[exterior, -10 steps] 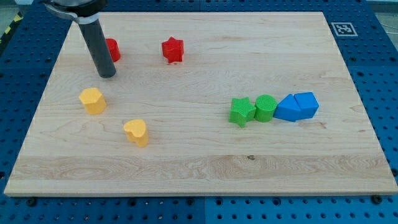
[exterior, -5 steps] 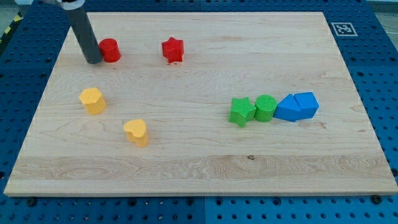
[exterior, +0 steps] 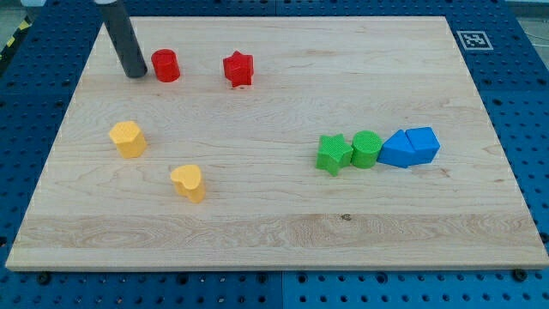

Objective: Place the red circle towards the left side of the red star

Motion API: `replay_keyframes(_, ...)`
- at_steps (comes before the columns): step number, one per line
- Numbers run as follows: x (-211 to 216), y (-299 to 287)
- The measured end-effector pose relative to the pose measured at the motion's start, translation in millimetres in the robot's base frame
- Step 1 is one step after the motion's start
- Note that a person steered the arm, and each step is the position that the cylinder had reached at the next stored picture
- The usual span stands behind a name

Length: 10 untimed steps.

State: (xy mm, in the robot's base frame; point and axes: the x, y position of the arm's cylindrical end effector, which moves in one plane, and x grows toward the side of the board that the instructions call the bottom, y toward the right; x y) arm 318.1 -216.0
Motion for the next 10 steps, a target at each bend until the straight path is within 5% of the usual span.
replay_keyframes(6,-25,34)
replay_keyframes(10,3,30)
